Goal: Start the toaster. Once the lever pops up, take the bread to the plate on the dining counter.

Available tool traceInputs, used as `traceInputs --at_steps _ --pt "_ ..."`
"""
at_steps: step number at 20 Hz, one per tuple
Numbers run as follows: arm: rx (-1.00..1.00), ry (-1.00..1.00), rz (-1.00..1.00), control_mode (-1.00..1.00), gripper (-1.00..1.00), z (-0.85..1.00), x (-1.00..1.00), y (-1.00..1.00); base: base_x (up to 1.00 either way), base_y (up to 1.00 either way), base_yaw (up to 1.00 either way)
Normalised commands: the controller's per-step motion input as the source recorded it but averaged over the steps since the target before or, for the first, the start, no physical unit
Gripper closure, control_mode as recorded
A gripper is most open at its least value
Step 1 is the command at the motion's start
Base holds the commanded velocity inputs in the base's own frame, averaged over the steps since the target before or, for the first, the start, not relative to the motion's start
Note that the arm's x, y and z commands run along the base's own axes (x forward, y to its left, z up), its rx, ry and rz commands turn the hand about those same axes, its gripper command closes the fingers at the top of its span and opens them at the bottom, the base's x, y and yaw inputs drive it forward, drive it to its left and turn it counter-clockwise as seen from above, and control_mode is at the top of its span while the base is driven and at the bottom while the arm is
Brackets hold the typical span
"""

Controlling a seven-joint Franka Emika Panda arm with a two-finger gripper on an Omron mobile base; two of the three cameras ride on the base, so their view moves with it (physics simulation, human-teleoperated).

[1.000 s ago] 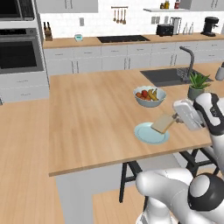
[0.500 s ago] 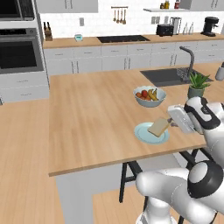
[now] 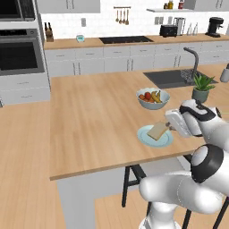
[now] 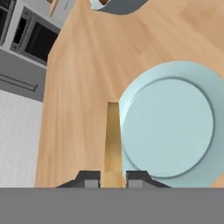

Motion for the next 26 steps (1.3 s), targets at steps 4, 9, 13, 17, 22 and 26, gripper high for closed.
traceInputs --at_steps 4,9,13,17,22,26 --pt "0.00 0.00 0.00 -1.00 1.00 -0.29 0.33 0.00 0.00 0.00 0.00" --pt "0.00 0.00 0.00 -1.00 1.00 -0.33 0.22 0.00 0.00 0.00 0.00" --pt "0.00 0.00 0.00 -1.00 1.00 -0.28 0.18 -0.03 0.00 0.00 0.00" --pt "0.00 0.00 0.00 -1.00 1.00 -0.23 0.19 -0.10 0.00 0.00 0.00" --pt "0.00 0.00 0.00 -1.00 -1.00 -0.28 0.04 -0.02 0.00 0.00 0.00" --pt "0.00 0.00 0.00 -1.00 -1.00 -0.01 -0.03 -0.02 0.00 0.00 0.00"
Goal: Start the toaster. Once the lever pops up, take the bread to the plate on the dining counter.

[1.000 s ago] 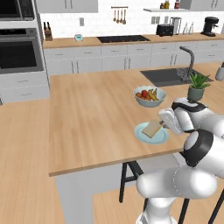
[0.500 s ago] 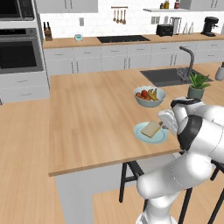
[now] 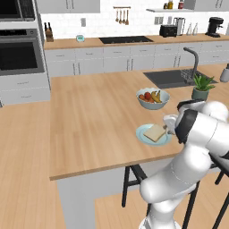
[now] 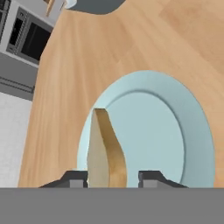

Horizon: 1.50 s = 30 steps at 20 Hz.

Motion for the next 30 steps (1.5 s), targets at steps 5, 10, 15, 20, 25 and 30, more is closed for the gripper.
traceInputs --at_steps 5,10,15,20,25,30 --pt "0.00 0.02 0.00 -1.00 -1.00 0.39 0.00 0.00 0.00 0.00 0.00" --pt "-0.02 0.06 0.00 -1.00 -1.00 0.51 0.00 -0.01 0.00 0.00 0.00" --pt "-0.10 0.08 -0.01 -1.00 -1.00 0.39 -0.13 -0.03 0.00 0.00 0.00" --pt "-0.31 -0.02 -0.04 -1.00 -1.00 0.25 -0.54 0.20 0.00 0.00 0.00" --pt "-0.39 -0.08 -0.07 -1.00 -1.00 0.41 -0.68 0.58 0.00 0.00 0.00" --pt "-0.04 -0.28 0.03 -1.00 -1.00 0.64 -0.95 0.38 0.00 0.00 0.00"
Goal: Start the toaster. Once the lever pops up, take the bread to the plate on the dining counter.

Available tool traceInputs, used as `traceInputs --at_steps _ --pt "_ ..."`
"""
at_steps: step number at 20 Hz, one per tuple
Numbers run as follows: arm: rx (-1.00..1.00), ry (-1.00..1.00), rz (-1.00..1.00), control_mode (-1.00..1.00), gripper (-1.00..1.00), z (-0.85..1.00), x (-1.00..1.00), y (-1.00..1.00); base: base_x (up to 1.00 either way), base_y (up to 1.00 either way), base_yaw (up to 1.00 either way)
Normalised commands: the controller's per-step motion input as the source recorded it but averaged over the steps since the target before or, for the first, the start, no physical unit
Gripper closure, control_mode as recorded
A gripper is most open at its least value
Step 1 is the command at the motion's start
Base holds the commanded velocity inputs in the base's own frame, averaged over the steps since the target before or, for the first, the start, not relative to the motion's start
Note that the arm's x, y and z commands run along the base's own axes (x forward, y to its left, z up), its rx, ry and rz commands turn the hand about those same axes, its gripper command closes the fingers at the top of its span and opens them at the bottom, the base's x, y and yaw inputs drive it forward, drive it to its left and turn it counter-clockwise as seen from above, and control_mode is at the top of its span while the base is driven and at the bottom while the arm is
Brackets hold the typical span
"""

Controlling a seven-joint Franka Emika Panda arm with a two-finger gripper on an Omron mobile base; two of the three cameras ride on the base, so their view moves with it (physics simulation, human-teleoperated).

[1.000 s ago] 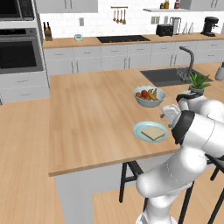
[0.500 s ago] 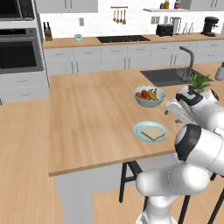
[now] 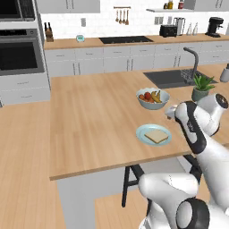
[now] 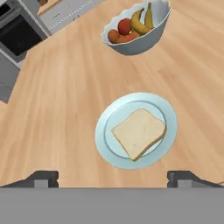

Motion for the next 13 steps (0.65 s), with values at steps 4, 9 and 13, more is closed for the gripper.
traceInputs --at_steps 4,9,13 --pt "0.00 -0.19 0.00 -1.00 -1.00 0.98 -0.60 0.25 0.00 0.00 0.00" --pt "-0.02 -0.25 0.00 -1.00 -1.00 1.00 -0.37 0.24 0.00 0.00 0.00" --pt "-0.02 -0.15 0.00 -1.00 -1.00 0.88 -0.27 0.29 0.00 0.00 0.00"
